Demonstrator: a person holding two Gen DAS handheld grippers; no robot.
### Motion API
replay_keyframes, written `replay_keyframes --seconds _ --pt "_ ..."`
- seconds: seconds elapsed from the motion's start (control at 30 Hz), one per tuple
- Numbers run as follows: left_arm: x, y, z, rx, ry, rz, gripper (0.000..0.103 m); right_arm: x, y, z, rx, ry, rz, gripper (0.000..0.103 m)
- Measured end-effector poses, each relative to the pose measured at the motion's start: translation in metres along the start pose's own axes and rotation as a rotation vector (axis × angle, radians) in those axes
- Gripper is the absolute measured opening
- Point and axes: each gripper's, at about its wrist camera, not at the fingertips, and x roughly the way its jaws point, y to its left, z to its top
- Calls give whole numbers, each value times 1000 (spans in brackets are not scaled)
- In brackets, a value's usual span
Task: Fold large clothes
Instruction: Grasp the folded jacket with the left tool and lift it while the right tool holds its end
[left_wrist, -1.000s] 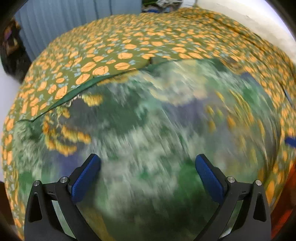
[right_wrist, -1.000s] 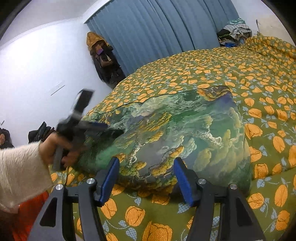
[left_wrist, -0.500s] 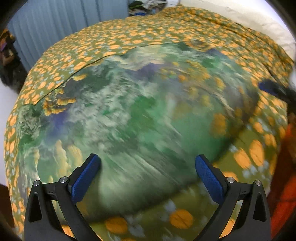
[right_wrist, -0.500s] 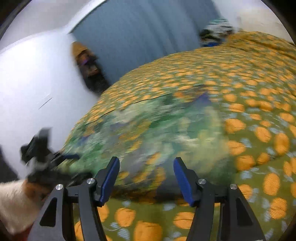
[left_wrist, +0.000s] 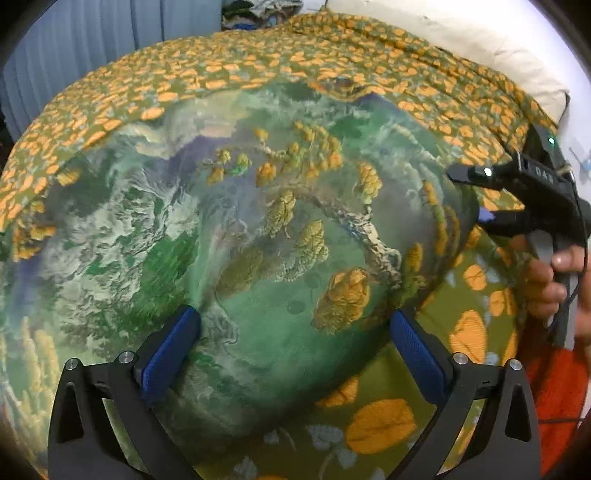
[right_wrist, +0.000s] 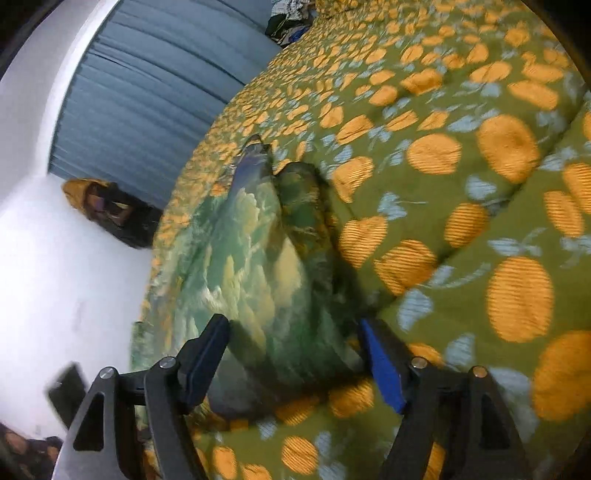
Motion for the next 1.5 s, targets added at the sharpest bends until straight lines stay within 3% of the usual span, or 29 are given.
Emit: replay_keyframes --seconds 0.07,0.13,0.17,0.2,0.27,0.33,0.4,0.5,0.57,0.7,0.77,0.9,0.93,0.97,1.0,1.07,1.13,1.17,1.2,1.3,1.4,1.5 --pt "1 4 2 -23 -5 -20 102 15 -8 6 24 46 9 78" --pt "-2 8 4 -41 1 -44 102 18 -6 7 8 63 4 63" --pt "-2 11 6 -52 7 -59 102 16 -4 7 2 71 14 48" --pt "-3 12 6 -57 11 -69 102 12 -2 6 4 67 30 40" --pt "-3 13 9 -58 31 -73 102 2 5 4 -1 49 62 33" --pt "-15 12 21 -60 63 -29 96 -10 20 -2 -57 11 62 31" --pt "-37 13 39 -76 40 -19 91 -23 50 -12 -173 -42 41 30" --pt "-78 5 77 -71 -19 -74 92 -36 95 -32 -344 -104 22 30" --pt "-96 -6 103 -42 -15 -122 93 -42 121 -43 -464 -141 -9 30" --pt "-95 -34 143 8 99 -191 94 -43 179 -81 -724 -196 -51 30" --pt "-81 -47 151 47 163 -159 94 -35 201 -99 -849 -205 -65 29" --pt "-49 -61 142 177 264 90 93 -28 220 -137 -1018 -214 -80 29" --pt "-41 -62 136 205 279 148 88 -26 223 -143 -1045 -215 -83 29" --pt "-37 -60 131 219 283 182 56 -25 224 -148 -1066 -214 -85 29" --pt "-34 -56 127 214 287 191 37 -25 223 -152 -1076 -219 -92 29" --pt "-41 -38 125 127 267 108 28 -29 219 -151 -1061 -217 -86 33" --pt "-56 -17 124 62 235 64 27 -44 218 -152 -1036 -236 -44 42" --pt "-67 -5 123 45 219 47 27 -52 216 -151 -1031 -244 -9 52" --pt "-76 6 122 36 205 40 27 -64 213 -150 -1024 -258 50 54" --pt "-109 49 119 -22 159 8 27 -78 207 -144 -972 -256 112 55" --pt "-135 99 109 -67 112 -4 27 -62 205 -126 -876 -195 73 54" --pt "-143 143 99 -161 87 -50 28 -38 224 -124 -881 -125 63 39"
